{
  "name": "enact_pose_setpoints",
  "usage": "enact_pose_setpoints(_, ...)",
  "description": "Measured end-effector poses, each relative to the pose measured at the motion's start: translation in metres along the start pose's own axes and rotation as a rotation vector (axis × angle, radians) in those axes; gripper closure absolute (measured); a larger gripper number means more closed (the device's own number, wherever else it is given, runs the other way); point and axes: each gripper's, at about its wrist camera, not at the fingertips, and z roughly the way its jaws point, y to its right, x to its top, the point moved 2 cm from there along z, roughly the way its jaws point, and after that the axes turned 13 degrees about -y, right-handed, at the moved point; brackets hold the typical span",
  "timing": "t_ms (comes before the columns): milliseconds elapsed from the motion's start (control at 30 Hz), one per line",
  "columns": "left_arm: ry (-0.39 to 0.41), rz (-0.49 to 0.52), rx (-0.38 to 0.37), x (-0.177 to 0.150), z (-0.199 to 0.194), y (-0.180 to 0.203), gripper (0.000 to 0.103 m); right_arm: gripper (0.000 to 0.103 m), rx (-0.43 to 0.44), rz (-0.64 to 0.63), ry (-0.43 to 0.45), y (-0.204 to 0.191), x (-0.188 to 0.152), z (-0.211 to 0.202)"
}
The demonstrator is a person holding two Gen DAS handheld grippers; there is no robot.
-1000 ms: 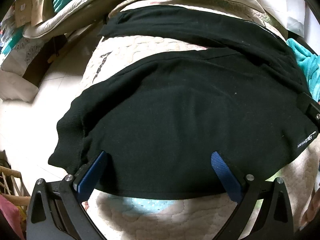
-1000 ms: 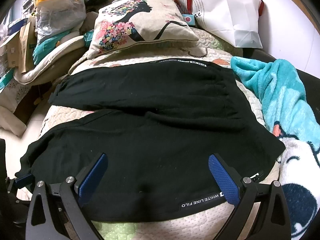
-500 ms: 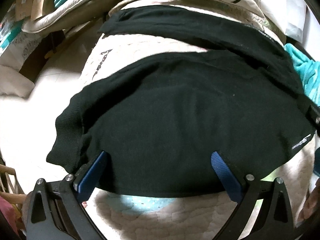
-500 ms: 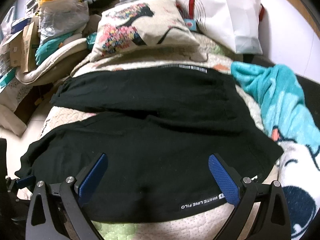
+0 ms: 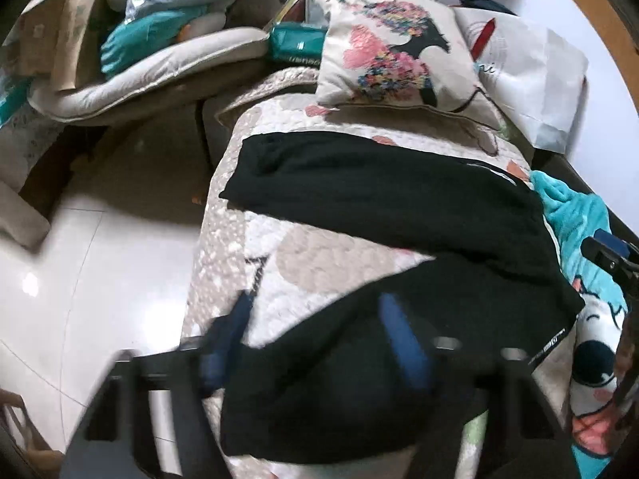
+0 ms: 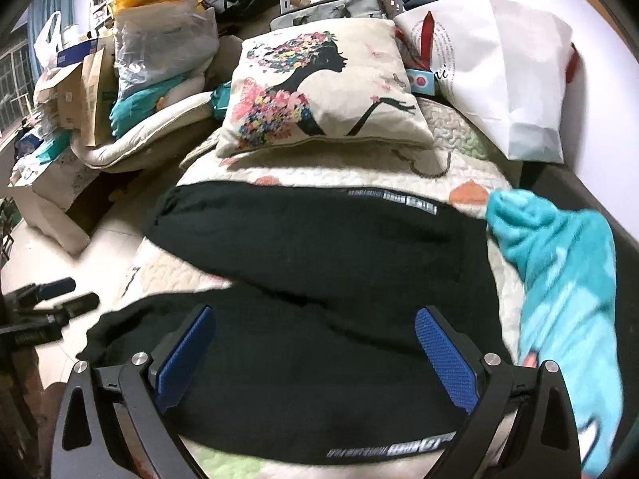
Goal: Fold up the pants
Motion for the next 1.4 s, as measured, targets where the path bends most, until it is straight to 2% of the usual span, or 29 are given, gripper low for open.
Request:
enact_pose_setpoints(100, -0.002, -0.022, -0.02, 0.02, 0.006, -0.011, 0.058, 0.009, 0.004, -0.003, -0.047, 0.016, 0.019, 0.021)
enact_pose_setpoints(167, 0.023, -0.015, 0.008, 0.029, 0.01, -0.013, 0.058, 0.015, 0.027, 0.008, -0.091, 0.028, 0.03, 0.036)
enact_pose_setpoints(267, 0.029, -0.001, 0.029, 0.047, 0.023, -0.018, 0.057, 0.017, 0.026, -0.007, -0.14, 0.042, 0.047, 0.061)
enact_pose_setpoints(367, 0.002, -0.011, 0.039, 0.073, 0.047, -0.03, 0.057, 0.017, -0.009, -0.046, -0.17, 0.051, 0.065, 0.088)
enact_pose_setpoints(500, -0.049, -0.037, 0.048, 0.116, 0.085, -0.051, 0.057, 0.017, -0.019, -0.052, -0.164, 0.062, 0.089, 0.115)
enact_pose_setpoints(667, -0.087, -0.118, 0.003, 0.161, 0.113, -0.072, 0.057, 0.017, 0.033, -0.001, -0.149, 0.069, 0.115, 0.135)
enact_pose_setpoints(800, -0.085, -0.08, 0.025, 0.187, 0.128, -0.067, 0.057, 0.017, 0.07, -0.01, -0.148, 0.069, 0.137, 0.146)
enact_pose_setpoints(867, -0.094, -0.049, 0.024, 0.195, 0.135, -0.062, 0.055, 0.017, 0.078, -0.015, -0.154, 0.071, 0.147, 0.152)
enact_pose_setpoints(967, -0.1, 0.027, 0.069, 0.205, 0.145, -0.053, 0.05, 0.017, 0.077, -0.034, -0.171, 0.074, 0.161, 0.165)
enact_pose_setpoints(1067, -0.089, 0.109, 0.109, 0.209, 0.154, -0.045, 0.04, 0.017, 0.087, -0.059, -0.197, 0.075, 0.17, 0.18)
enact_pose_setpoints(1133, -0.076, 0.15, 0.135, 0.211, 0.159, -0.043, 0.027, 0.017, 0.108, -0.082, -0.224, 0.074, 0.172, 0.192)
enact_pose_setpoints(1233, -0.071, 0.168, 0.129, 0.215, 0.164, -0.047, 0.017, 0.017, 0.111, -0.111, -0.276, 0.075, 0.173, 0.212)
enact_pose_setpoints(1367, -0.087, 0.145, 0.064, 0.217, 0.169, -0.057, 0.017, 0.017, 0.172, -0.122, -0.313, 0.073, 0.17, 0.225)
enact_pose_setpoints(1400, -0.093, 0.136, 0.043, 0.216, 0.17, -0.058, 0.028, 0.016, 0.165, -0.139, -0.315, 0.071, 0.169, 0.226)
